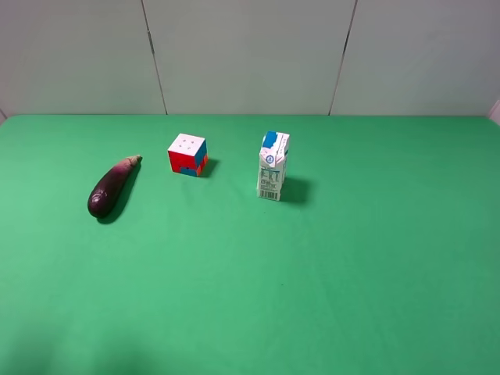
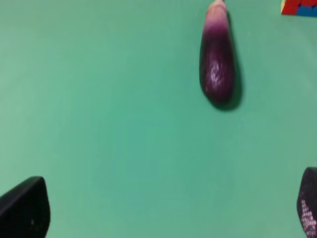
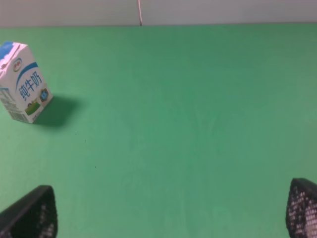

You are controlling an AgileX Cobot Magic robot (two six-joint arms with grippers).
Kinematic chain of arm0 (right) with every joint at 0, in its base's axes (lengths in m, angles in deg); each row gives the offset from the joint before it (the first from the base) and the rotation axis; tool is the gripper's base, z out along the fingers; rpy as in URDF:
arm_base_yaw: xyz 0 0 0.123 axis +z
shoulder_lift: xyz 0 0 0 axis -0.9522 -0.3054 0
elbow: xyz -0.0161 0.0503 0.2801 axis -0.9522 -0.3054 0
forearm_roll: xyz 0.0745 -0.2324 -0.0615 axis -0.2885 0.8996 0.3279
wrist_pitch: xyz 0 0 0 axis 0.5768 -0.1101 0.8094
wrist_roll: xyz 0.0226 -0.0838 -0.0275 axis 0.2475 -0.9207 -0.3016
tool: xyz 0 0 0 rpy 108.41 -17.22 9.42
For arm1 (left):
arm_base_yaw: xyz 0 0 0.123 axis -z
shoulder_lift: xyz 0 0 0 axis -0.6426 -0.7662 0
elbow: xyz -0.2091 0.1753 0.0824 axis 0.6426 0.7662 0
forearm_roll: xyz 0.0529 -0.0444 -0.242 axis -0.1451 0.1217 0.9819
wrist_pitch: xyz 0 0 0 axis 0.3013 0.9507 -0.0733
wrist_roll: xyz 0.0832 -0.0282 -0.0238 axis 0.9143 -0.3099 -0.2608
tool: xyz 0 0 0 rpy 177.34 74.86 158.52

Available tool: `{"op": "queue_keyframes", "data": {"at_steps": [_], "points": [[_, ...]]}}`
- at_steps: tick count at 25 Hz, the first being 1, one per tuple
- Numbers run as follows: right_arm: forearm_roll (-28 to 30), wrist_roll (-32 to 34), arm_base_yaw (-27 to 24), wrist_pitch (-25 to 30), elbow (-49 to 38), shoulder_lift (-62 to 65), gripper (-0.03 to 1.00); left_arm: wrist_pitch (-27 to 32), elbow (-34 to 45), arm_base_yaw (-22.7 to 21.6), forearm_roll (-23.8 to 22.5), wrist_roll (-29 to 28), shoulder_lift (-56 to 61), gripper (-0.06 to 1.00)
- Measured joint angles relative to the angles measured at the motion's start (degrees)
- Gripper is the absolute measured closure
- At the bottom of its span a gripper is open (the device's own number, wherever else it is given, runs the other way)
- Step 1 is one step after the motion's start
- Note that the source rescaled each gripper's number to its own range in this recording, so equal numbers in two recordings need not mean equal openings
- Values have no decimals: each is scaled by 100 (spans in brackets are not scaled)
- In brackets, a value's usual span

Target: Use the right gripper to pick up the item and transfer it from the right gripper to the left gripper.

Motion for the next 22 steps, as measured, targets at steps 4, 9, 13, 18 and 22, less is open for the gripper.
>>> {"op": "queue_keyframes", "data": {"at_steps": [4, 9, 13, 18, 22], "points": [[0, 0, 0, 0, 0, 0, -3, 828, -217, 0, 63, -11, 733, -6], [0, 0, 0, 0, 0, 0, -3, 1492, -342, 0, 480, -11, 1357, -6], [0, 0, 0, 0, 0, 0, -3, 1547, -220, 0, 601, -11, 1804, -6], [0, 0, 0, 0, 0, 0, -3, 1595, -74, 0, 637, 76, 2276, -6], [0, 0, 0, 0, 0, 0, -3, 1607, -74, 0, 650, 120, 2331, -6]]}}
